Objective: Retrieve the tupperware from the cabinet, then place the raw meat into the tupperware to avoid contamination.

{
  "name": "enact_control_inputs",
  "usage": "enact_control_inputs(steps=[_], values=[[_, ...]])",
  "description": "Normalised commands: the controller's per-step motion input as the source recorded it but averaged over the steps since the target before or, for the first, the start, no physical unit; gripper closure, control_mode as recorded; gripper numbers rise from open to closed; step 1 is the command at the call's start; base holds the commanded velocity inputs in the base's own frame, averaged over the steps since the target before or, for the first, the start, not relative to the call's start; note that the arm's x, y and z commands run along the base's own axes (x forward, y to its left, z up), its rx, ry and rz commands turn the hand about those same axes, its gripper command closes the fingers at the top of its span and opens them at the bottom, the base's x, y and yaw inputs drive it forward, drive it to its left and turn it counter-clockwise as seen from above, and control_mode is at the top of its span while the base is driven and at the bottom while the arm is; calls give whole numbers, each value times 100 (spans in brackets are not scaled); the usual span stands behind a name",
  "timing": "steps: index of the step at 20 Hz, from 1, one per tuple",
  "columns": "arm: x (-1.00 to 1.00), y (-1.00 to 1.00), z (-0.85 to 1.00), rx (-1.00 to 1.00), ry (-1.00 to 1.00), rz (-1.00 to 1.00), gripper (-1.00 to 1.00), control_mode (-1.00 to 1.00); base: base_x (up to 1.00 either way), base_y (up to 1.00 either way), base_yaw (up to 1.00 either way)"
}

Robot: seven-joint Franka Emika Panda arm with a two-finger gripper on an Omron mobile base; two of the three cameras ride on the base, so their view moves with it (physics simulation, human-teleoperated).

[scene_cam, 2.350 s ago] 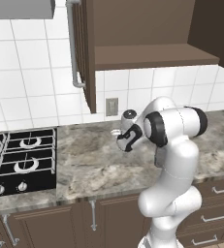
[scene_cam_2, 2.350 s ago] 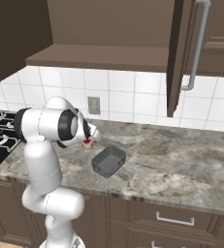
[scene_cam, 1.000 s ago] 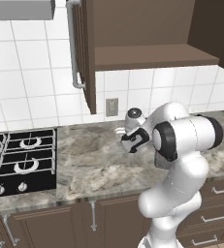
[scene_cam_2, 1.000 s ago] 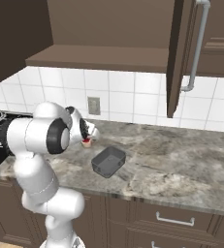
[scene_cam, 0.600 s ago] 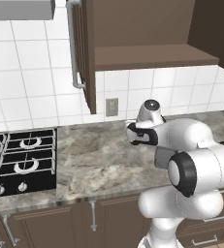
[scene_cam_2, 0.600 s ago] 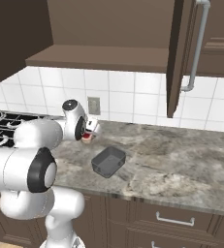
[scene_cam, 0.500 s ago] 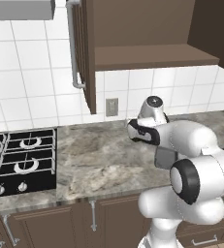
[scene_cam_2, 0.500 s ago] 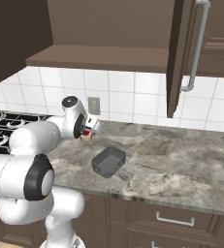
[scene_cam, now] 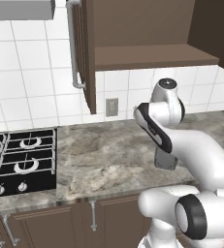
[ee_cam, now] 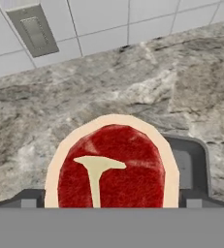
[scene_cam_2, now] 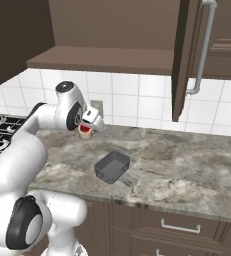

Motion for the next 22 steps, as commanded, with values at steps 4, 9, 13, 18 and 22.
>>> enact_control_inputs(steps=[4, 9, 13, 18, 22], values=[[-48, -30, 37, 0, 5, -14, 100, -100, 0, 0, 0], [-25, -24, 4, 0, 1, -17, 100, -100, 0, 0, 0], [-22, -21, -1, 0, 0, -17, 100, -100, 0, 0, 0], [-18, -20, -4, 2, 0, -15, 100, -100, 0, 0, 0], [-30, -29, -2, 13, 4, -14, 100, -100, 0, 0, 0]])
